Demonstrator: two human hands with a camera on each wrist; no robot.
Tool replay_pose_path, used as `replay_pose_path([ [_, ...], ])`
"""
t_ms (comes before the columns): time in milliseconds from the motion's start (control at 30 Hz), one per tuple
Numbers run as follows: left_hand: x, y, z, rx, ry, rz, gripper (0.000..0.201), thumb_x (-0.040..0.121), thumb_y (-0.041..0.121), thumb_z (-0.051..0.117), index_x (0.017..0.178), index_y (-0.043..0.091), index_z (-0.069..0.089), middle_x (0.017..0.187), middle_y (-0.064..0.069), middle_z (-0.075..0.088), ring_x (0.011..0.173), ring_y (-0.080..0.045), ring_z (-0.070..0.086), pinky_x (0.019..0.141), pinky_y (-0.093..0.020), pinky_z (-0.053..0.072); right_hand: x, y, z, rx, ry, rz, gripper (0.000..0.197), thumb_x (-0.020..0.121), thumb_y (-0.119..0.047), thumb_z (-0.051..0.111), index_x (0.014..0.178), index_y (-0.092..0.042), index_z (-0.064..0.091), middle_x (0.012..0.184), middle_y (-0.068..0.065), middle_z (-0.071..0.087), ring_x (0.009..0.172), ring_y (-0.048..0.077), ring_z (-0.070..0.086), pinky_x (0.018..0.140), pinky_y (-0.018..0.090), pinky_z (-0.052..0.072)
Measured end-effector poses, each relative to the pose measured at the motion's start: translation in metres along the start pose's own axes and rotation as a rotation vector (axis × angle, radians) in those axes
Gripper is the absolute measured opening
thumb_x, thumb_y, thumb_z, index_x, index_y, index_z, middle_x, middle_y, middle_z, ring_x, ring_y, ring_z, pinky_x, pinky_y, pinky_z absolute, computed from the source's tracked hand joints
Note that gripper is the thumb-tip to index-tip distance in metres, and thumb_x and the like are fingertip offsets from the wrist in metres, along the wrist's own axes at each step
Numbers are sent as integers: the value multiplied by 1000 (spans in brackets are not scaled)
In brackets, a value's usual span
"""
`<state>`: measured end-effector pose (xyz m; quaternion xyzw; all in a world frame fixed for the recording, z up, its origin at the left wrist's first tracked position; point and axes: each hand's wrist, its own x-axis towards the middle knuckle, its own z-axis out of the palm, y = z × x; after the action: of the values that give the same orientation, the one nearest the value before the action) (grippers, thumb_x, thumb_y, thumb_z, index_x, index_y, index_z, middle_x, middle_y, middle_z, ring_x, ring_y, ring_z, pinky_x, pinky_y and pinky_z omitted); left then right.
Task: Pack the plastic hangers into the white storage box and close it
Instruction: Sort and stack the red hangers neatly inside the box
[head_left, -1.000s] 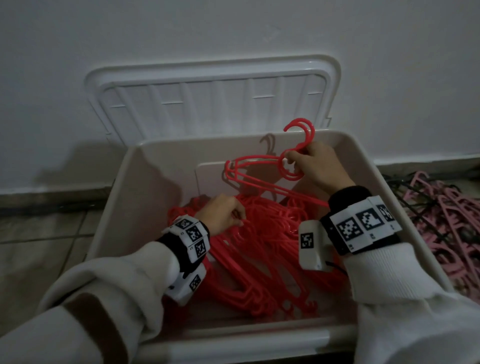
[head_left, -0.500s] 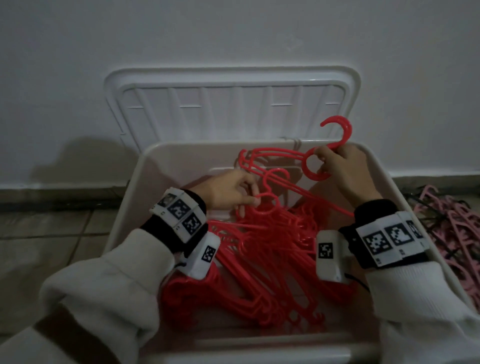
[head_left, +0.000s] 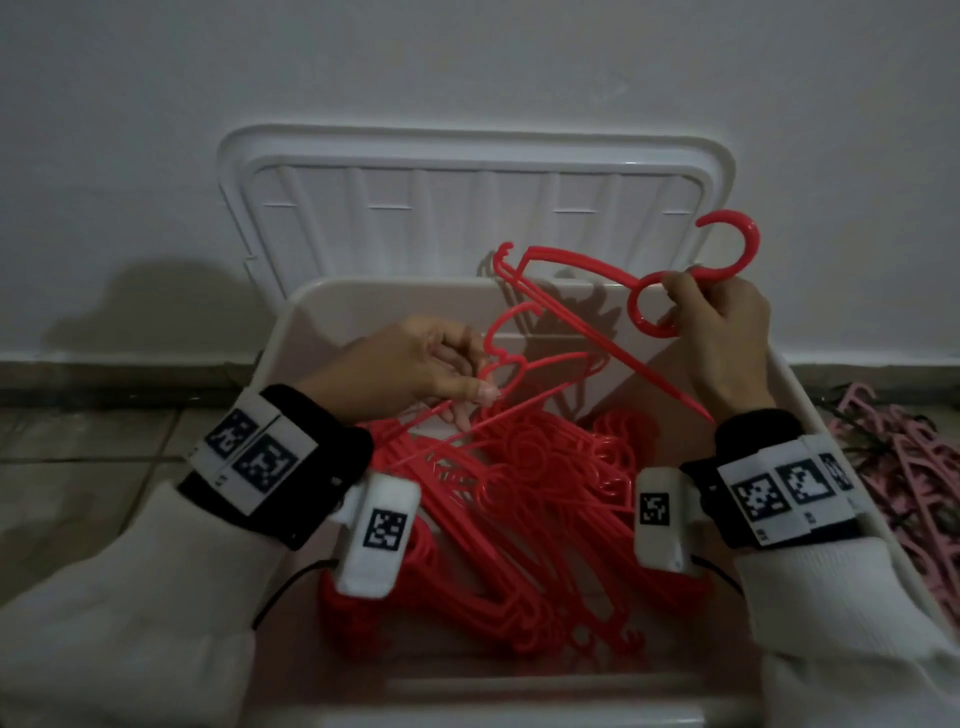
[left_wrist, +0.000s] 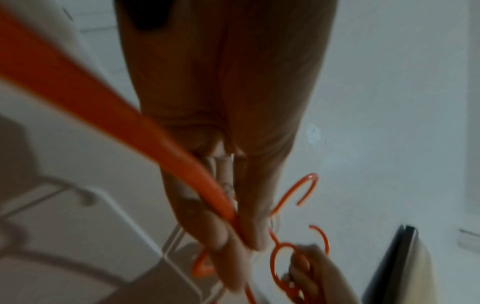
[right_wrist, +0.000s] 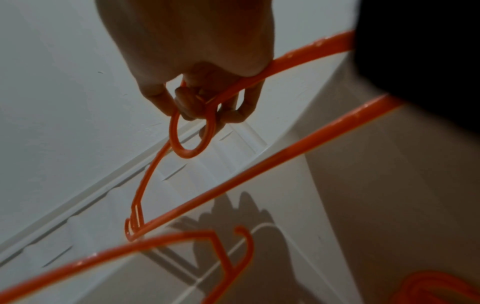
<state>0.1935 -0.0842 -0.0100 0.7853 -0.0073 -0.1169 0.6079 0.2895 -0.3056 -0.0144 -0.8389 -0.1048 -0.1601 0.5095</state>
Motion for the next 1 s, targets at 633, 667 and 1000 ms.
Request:
replay_pose_path([
  [633, -12, 0, 24, 294, -198, -125, 12, 85, -5, 61, 88, 7, 64, 69, 8, 64, 62, 2, 62, 59, -15, 51, -5, 2, 4, -7, -114, -126, 46, 81, -40, 48, 69, 3, 60, 66, 23, 61, 65, 37, 57, 64, 48, 48],
  [667, -15, 1, 22, 256, -183, -122, 12, 82, -4, 64, 88, 6, 66, 64, 9, 65, 60, 1, 62, 59, -15, 53, -5, 3, 3, 11, -118, -131, 46, 81, -40, 48, 69, 3, 59, 64, 23, 60, 63, 36, 57, 63, 45, 46],
  [1000, -17, -5, 44, 82, 81, 1, 10, 75, -4, 72, 69, 3, 67, 69, -8, 71, 50, -7, 65, 50, -15, 46, -6, 3, 9, 329, -410, -32, 26, 96, -17, 48, 83, 4, 57, 63, 6, 55, 60, 8, 53, 67, 17, 44],
])
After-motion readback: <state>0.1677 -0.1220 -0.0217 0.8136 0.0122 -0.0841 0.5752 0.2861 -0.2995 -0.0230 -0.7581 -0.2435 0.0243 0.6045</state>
